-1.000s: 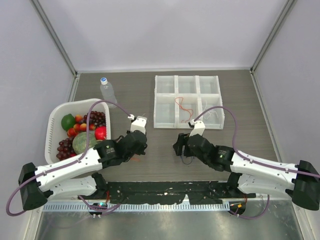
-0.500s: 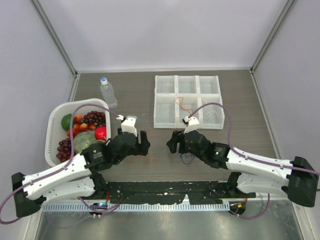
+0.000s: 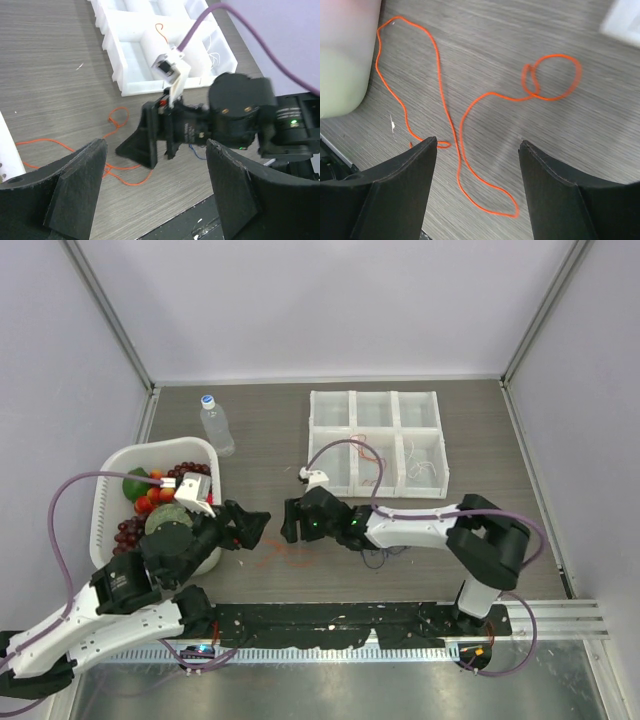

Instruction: Untangle the cables

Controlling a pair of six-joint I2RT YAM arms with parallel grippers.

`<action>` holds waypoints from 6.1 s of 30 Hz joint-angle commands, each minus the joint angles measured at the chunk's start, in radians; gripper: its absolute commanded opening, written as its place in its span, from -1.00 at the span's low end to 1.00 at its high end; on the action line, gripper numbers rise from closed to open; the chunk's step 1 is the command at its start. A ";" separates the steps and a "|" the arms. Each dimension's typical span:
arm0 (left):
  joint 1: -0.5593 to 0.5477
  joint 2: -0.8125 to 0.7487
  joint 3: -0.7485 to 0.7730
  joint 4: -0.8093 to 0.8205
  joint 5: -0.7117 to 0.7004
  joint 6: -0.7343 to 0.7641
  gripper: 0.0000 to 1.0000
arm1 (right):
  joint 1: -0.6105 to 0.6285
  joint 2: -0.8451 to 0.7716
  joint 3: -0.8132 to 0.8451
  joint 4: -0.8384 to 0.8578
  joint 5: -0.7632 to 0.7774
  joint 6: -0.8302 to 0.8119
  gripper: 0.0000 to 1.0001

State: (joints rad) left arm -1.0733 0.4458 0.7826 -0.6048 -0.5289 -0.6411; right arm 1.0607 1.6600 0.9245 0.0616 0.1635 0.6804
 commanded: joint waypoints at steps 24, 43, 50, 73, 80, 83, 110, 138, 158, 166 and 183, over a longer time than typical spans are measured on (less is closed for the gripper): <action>-0.002 -0.042 0.030 0.005 -0.014 0.055 0.72 | 0.209 0.425 0.438 -0.338 0.311 -0.113 -0.68; -0.002 0.037 0.029 0.073 -0.014 0.072 0.72 | 0.023 -0.382 0.044 -0.180 0.387 -0.123 -0.99; -0.002 0.070 0.047 0.096 -0.002 0.086 0.73 | -0.151 -0.552 0.056 -0.230 0.393 -0.200 -0.99; -0.002 0.011 0.047 0.037 0.041 0.026 0.72 | -0.535 0.033 0.267 -0.117 0.206 -0.148 -0.99; -0.002 -0.010 0.044 0.020 0.061 0.004 0.72 | -0.557 0.199 0.353 -0.114 0.140 -0.088 -0.99; -0.004 -0.018 0.044 0.011 0.067 0.001 0.72 | -0.581 0.234 0.343 -0.102 0.120 -0.062 -0.99; -0.004 0.077 0.035 0.074 0.107 0.014 0.73 | -0.620 -0.051 0.322 -0.270 0.010 -0.307 0.18; -0.004 0.110 0.027 0.053 0.254 -0.011 0.82 | -0.766 0.258 0.653 -0.280 -0.433 -0.596 -0.91; -0.004 0.145 0.012 0.071 0.395 -0.238 0.84 | -0.683 0.127 0.184 0.009 -0.167 -0.262 -0.99; -0.002 0.099 -0.011 0.044 0.423 -0.307 0.86 | -0.643 0.003 0.249 -0.241 -0.070 -0.328 -0.29; 0.010 0.447 -0.002 0.204 0.421 -0.210 0.80 | -0.542 -0.608 -0.229 -0.306 -0.148 -0.116 0.41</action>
State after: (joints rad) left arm -1.0729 0.7700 0.7712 -0.5365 -0.1265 -0.9035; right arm 0.4931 1.0992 0.8413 -0.2756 0.0574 0.4637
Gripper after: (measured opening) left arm 0.915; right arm 0.727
